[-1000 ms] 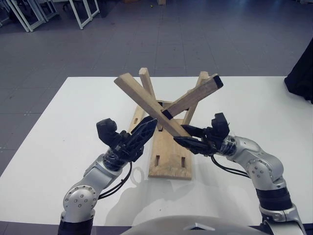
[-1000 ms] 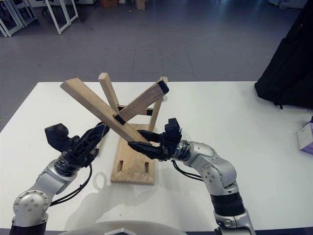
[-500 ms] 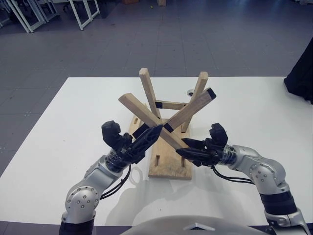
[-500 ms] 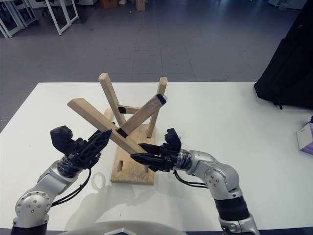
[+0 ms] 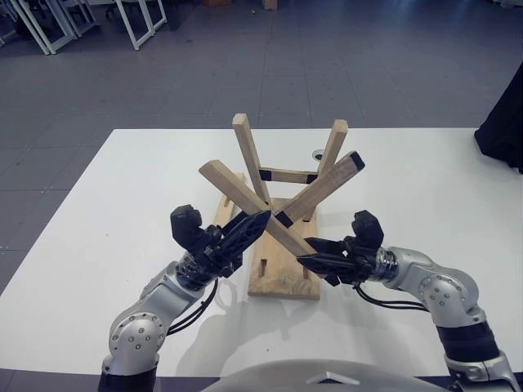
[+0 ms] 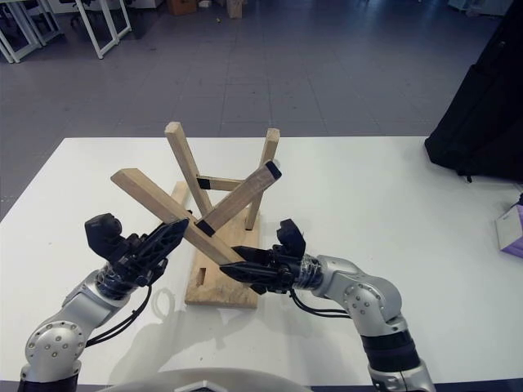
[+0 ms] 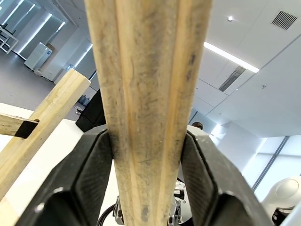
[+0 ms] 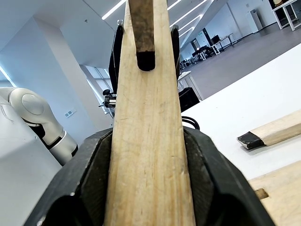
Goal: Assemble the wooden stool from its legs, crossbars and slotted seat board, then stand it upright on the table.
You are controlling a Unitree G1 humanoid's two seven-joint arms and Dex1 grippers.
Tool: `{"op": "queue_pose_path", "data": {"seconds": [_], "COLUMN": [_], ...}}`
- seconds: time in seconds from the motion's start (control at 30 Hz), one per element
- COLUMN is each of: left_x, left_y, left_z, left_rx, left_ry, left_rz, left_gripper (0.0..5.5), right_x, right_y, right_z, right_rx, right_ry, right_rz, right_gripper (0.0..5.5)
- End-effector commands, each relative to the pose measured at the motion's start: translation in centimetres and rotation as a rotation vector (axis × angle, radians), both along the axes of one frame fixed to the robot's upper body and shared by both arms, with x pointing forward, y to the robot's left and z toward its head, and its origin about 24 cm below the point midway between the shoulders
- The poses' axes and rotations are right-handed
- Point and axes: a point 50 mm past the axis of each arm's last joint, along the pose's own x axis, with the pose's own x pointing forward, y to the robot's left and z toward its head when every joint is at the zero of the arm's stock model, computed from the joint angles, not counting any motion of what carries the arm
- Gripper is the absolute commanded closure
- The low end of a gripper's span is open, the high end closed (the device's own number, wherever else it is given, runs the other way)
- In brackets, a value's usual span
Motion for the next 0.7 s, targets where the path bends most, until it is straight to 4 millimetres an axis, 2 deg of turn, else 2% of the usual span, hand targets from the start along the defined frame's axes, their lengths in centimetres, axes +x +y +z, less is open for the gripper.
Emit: {"op": "queue_pose_path", "data": {"seconds": [0.03, 0.13, 0.17, 0.27, 0.43, 0.5, 0.6, 0.7], "left_x": [-0.4, -0.3, -0.3, 0.3, 1.9, 2.2, 2.3, 2.9], "left_y": [-0.6, -0.6, -0.6, 0.0, 4.3, 5.9, 7.1, 6.5], "left_z": [0.3, 0.3, 0.3, 0.3, 1.7, 2.8, 3.8, 2.2], "left_rx": [-0.011, -0.009, -0.008, 0.008, 0.141, 0.229, 0.308, 0.440], "left_ry": [-0.029, -0.033, -0.035, -0.050, -0.142, -0.227, -0.278, -0.257], "left_rz": [-0.059, -0.049, -0.044, 0.017, 0.190, 0.173, 0.120, 0.014], "left_gripper": [3.45, 3.45, 3.45, 3.45, 3.45, 3.45, 3.45, 3.45], "right_x": [0.1, 0.1, 0.0, 0.3, -0.1, -0.3, 0.0, 0.8], "right_y": [-0.4, -0.4, -0.5, -0.7, -2.4, -3.3, -4.8, -5.7], "right_z": [-0.5, -0.5, -0.5, -0.7, -0.9, -1.6, -2.4, -2.6], "right_rx": [-0.044, -0.055, -0.051, -0.049, -0.104, -0.178, -0.284, -0.351], "right_ry": [0.020, 0.022, 0.030, 0.055, 0.039, 0.021, -0.012, -0.051], "right_rz": [-0.011, -0.004, 0.010, -0.023, -0.079, -0.103, -0.136, -0.162], "right_gripper": [3.48, 3.48, 3.11, 2.55, 1.68, 1.33, 0.73, 0.14]}}
